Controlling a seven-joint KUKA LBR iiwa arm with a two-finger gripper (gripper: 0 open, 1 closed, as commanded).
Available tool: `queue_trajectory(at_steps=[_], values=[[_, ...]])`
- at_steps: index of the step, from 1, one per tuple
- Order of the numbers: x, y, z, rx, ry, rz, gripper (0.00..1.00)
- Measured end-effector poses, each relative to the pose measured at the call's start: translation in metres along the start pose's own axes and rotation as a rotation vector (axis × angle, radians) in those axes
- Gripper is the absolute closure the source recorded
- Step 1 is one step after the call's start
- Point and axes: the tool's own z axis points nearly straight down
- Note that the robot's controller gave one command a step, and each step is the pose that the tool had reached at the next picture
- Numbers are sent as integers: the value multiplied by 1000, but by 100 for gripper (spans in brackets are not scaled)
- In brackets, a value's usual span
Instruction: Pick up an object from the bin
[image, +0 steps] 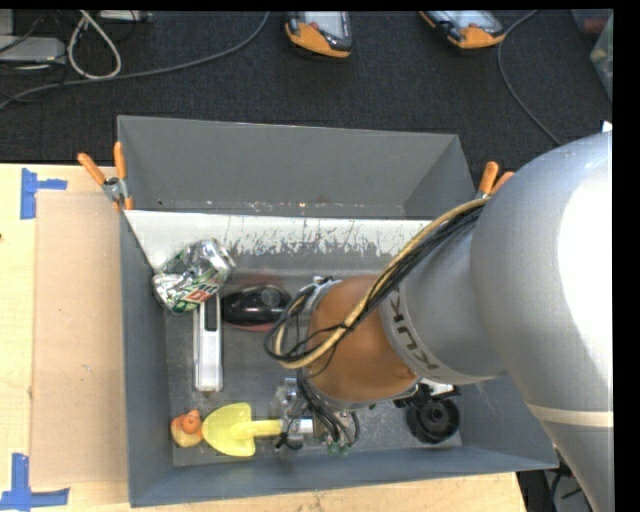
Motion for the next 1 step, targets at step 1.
queue_trajectory(at_steps=[1], values=[[-1,5,-64,2,5,37,100]])
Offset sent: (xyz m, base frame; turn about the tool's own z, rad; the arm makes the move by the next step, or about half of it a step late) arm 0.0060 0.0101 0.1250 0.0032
